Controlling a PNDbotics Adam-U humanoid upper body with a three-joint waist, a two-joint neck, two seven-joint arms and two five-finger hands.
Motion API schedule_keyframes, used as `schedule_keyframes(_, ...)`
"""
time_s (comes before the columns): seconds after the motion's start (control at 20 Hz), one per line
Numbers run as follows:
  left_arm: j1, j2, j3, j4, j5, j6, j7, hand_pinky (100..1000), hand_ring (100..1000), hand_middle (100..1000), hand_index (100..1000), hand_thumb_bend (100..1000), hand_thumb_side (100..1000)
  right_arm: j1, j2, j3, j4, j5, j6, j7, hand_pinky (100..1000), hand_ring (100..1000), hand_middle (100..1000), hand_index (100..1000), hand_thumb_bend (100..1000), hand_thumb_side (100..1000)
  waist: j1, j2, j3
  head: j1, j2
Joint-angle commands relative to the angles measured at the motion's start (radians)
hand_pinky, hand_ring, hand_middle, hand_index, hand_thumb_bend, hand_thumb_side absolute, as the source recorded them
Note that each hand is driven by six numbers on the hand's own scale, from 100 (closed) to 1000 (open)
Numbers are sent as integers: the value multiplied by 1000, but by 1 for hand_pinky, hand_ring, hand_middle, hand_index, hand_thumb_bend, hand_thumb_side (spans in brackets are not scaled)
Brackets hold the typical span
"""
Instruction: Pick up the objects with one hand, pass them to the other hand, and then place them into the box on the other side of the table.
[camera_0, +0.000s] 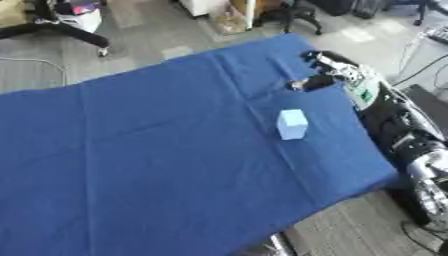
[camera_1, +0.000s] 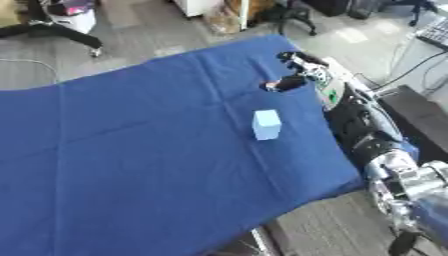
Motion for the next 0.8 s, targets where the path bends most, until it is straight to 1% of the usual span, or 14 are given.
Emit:
schedule_keyframes(0.05,-8,5,2,-5,-4,2,-8,758,629,636,761,769,593,-25,-65,0,-1,-30,-60,80,844,897,893,967,488,448,-8,-28,2,-15,-3)
schedule_keyframes(0.2,-6,3,2,-1,-7,4,-14,757,627,635,763,769,594,-25,-81,6,-1,-49,-109,152,848,896,884,967,489,457,-9,-27,3,-24,-3)
schedule_keyframes(0.35,-6,1,2,2,-10,5,-16,757,626,634,763,769,593,-21,-94,9,-1,-58,-138,202,851,895,880,965,491,464,-9,-27,4,-24,-3)
schedule_keyframes(0.6,-4,-1,3,8,-12,8,-16,756,625,633,763,768,594,-10,-107,17,-4,-65,-169,250,856,894,873,961,496,465,-10,-26,4,-25,-3)
schedule_keyframes(0.8,-4,-4,3,12,-16,8,-18,756,624,632,763,768,594,9,-111,36,-37,-61,-204,284,864,896,873,962,508,457,-10,-25,5,-24,-3)
